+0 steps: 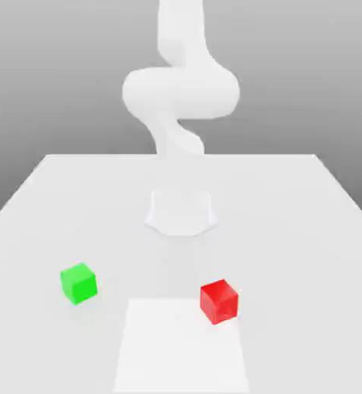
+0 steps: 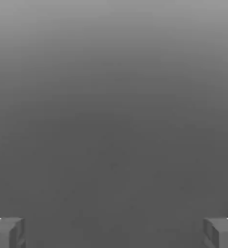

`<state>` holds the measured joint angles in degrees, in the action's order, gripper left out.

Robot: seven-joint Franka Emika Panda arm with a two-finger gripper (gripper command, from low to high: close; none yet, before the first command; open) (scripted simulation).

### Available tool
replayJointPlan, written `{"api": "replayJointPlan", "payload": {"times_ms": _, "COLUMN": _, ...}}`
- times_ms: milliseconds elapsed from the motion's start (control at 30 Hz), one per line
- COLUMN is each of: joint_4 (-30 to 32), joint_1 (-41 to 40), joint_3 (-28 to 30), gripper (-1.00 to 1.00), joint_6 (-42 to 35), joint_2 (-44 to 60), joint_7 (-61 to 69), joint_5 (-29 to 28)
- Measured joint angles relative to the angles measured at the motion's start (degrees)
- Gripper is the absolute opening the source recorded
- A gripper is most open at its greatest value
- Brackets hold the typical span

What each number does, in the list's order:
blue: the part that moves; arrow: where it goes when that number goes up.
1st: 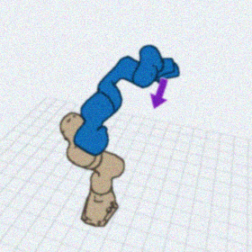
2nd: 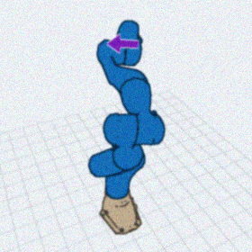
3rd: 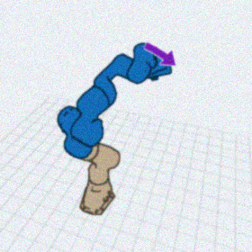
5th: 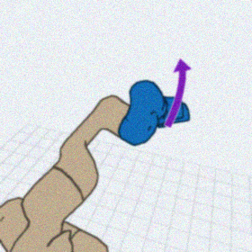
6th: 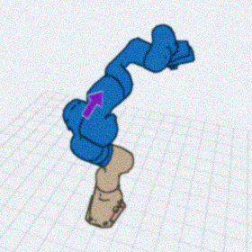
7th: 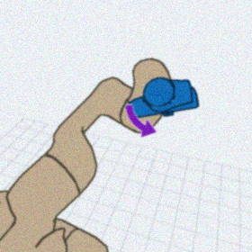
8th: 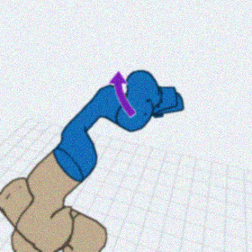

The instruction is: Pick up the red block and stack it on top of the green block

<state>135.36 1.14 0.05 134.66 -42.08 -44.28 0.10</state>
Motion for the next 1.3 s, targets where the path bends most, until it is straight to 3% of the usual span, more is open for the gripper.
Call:
{"api": "replayJointPlan", "payload": {"times_ms": 567, "joint_4": 29.1, "joint_1": 8.6, "joint_3": -1.1, "gripper": 0.00, "joint_6": 25.4, "joint_2": 34.6, "joint_7": 13.2, "joint_5": 0.4}}
{"api": "replayJointPlan", "payload": {"times_ms": 800, "joint_4": 29.1, "joint_1": 9.5, "joint_3": -0.6, "gripper": 0.00, "joint_6": 39.4, "joint_2": 51.7, "joint_7": 13.2, "joint_5": -1.0}}
{"api": "replayJointPlan", "payload": {"times_ms": 833, "joint_4": 28.9, "joint_1": 9.6, "joint_3": -0.5, "gripper": -1.00, "joint_6": 40.4, "joint_2": 52.9, "joint_7": 13.1, "joint_5": -1.0}}
{"api": "replayJointPlan", "payload": {"times_ms": 1067, "joint_4": 28.9, "joint_1": 9.6, "joint_3": -0.6, "gripper": -1.00, "joint_6": 40.3, "joint_2": 52.8, "joint_7": 12.9, "joint_5": -1.3}}
{"api": "replayJointPlan", "payload": {"times_ms": 1300, "joint_4": 30.8, "joint_1": 9.7, "joint_3": -0.7, "gripper": -1.00, "joint_6": 29.0, "joint_2": 39.6, "joint_7": 13.7, "joint_5": -0.2}}
